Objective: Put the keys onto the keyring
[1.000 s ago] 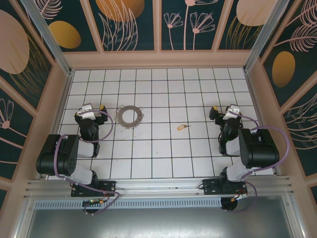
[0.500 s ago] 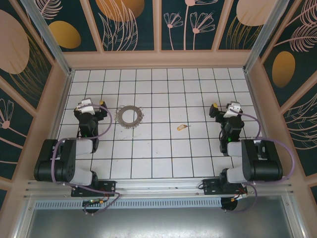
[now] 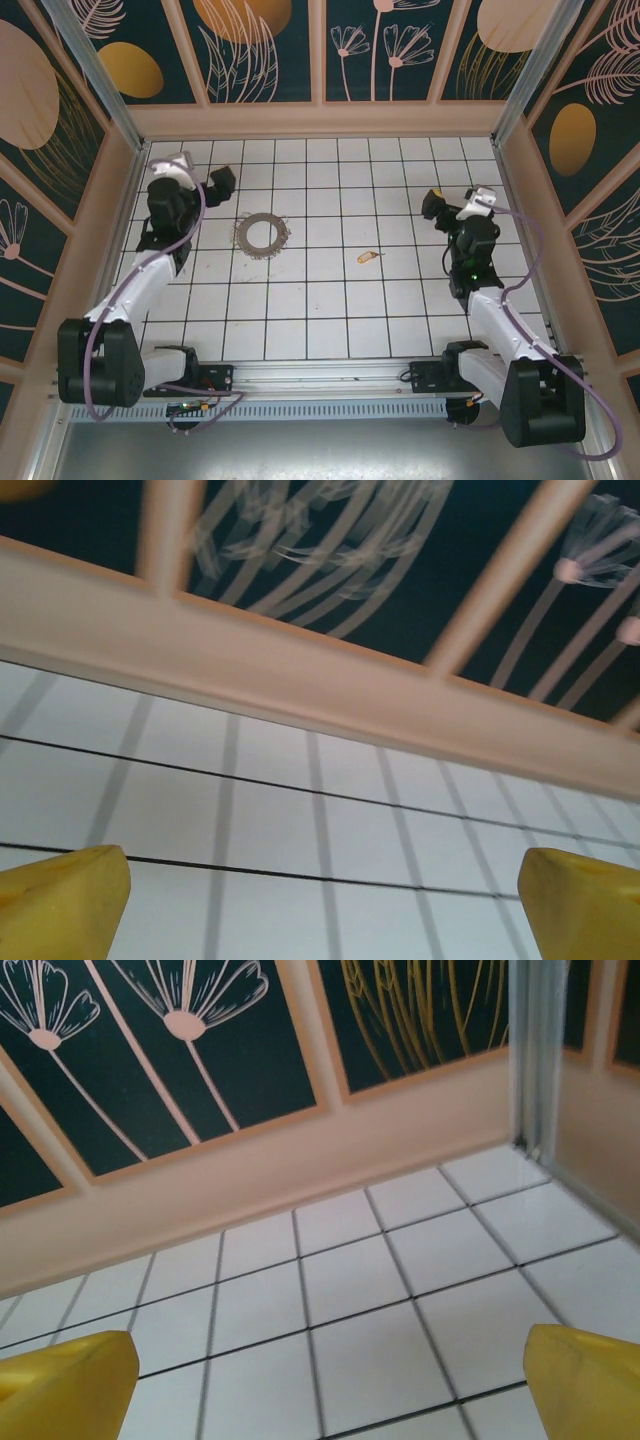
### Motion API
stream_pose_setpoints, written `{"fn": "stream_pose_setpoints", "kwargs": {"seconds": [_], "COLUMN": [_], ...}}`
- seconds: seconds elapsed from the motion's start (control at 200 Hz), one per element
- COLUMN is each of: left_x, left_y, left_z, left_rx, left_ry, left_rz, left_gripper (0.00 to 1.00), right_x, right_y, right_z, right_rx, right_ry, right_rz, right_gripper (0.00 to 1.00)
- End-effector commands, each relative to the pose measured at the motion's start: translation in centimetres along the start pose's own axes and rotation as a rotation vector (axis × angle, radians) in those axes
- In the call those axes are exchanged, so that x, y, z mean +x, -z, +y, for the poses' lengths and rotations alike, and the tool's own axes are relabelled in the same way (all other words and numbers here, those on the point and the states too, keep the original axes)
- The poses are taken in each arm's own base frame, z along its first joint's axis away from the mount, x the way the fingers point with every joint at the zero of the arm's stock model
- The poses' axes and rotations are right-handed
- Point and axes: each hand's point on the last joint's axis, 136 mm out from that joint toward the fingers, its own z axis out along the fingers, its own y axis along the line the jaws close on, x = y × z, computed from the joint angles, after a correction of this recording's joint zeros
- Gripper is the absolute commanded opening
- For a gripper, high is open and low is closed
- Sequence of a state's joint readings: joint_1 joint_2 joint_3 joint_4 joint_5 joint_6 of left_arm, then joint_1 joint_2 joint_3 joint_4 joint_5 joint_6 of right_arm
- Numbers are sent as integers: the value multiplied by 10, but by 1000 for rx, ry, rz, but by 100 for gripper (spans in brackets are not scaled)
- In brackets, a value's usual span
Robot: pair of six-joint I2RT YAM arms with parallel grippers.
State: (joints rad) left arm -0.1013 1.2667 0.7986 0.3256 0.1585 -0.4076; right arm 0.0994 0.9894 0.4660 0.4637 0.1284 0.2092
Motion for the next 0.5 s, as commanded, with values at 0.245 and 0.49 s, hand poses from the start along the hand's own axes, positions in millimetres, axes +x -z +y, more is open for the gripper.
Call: {"fn": "stream_pose_setpoints", "kwargs": {"seconds": [0.245,0.49], "left_x": [107,166], "left_y": [-45,-58], "left_z": [-26,-25], "left_rx": [-25,-75], "left_ry": [35,-14], "left_rz": [513,643], "left_gripper": [98,89], "right_x": [88,93], "right_y": [-2,-3], "right_z": [55,82], "right_rx": [-168,-286], "right_ry": [-68,-37], "right_rz": [467,515], "right_gripper": [99,99]}}
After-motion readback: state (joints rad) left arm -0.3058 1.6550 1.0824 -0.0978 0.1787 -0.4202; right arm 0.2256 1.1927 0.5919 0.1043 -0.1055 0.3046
